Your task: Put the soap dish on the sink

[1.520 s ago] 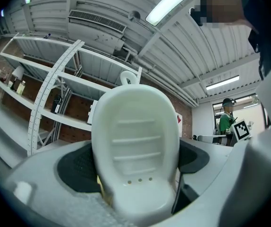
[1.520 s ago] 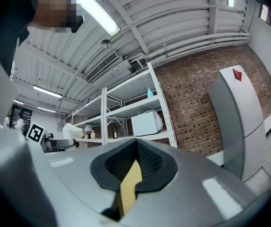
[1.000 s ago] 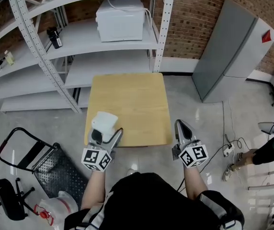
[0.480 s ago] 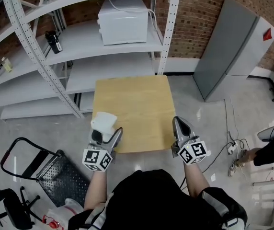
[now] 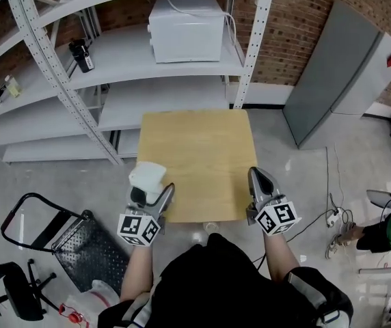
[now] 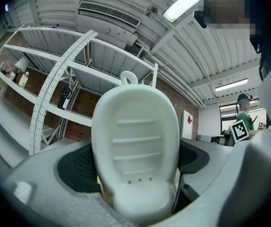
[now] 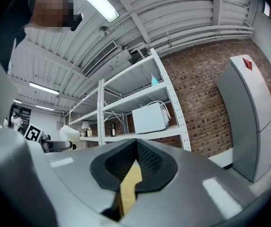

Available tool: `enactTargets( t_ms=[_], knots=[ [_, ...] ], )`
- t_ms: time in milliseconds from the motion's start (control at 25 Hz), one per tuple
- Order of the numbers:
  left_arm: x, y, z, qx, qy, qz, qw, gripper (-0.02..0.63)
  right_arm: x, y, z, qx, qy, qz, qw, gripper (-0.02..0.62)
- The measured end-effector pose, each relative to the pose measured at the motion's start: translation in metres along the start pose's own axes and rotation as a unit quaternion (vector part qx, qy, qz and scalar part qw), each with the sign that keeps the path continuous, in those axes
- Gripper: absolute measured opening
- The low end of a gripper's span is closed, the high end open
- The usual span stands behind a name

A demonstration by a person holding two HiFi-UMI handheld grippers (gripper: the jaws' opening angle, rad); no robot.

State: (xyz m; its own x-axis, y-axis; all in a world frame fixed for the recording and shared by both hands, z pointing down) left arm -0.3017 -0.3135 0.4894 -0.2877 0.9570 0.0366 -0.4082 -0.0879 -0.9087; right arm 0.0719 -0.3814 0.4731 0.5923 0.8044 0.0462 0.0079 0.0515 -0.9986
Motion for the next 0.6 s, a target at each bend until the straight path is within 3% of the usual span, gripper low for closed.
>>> enactTargets(
  t_ms=[600],
  knots=[
    [-0.058,0.002,0.02,-0.002,0.039,0.026,0.9989,0.463,-0.058,-0.019,-0.048,-0.003,0.002,0.016,1.0,0.006]
  ],
)
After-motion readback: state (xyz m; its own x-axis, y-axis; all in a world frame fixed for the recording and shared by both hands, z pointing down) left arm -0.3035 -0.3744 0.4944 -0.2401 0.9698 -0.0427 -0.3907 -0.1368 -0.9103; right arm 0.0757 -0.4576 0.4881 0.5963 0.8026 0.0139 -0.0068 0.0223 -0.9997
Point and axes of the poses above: the fingertips, and each gripper's own axes: x backward along the fingers, z to its left, y out of its top, the point moved 10 cm from there along x, backward along the fingers, and after that the axes turned 11 degrees about x, right-handed, at the moved point
